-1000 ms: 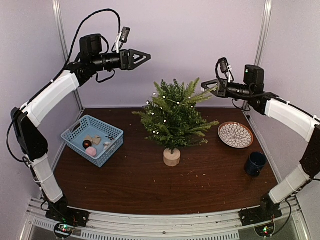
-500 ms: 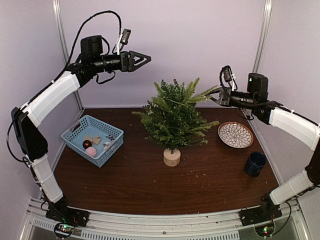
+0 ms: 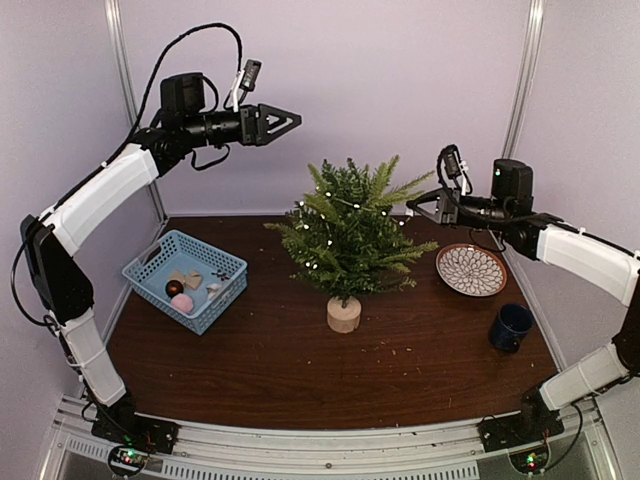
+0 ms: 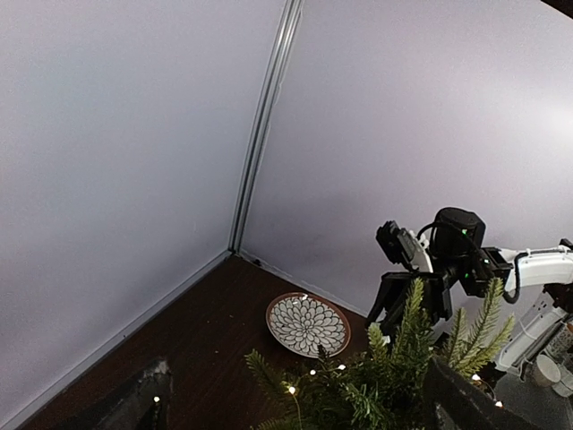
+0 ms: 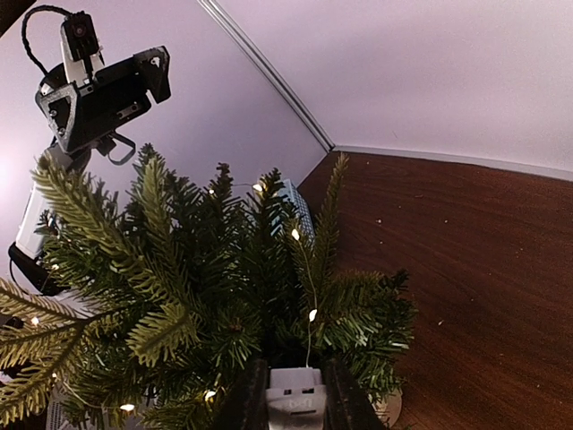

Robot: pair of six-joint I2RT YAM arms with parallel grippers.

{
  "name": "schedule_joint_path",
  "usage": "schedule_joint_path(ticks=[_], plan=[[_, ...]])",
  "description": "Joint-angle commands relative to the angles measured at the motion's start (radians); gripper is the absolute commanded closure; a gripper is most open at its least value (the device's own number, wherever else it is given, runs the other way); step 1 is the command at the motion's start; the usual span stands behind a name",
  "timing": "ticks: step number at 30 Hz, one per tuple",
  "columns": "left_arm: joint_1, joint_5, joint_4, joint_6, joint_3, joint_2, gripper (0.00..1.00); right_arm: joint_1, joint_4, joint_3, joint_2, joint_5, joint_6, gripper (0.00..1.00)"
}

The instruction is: Decorate the small christmas tree

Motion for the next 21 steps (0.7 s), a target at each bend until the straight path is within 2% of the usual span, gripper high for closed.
schedule_joint_path(ticks=[1,21], plan=[[0.004,-0.006,0.034,0.009,-0.021,-0.044,0.02,0.016,0.014,-0.017,-0.040,-0.034,0.000,0.76],[0.004,-0.062,-0.038,0.035,-0.038,-0.070,0.02,0.023,-0.082,-0.060,-0.090,-0.056,-0.057,0.58]])
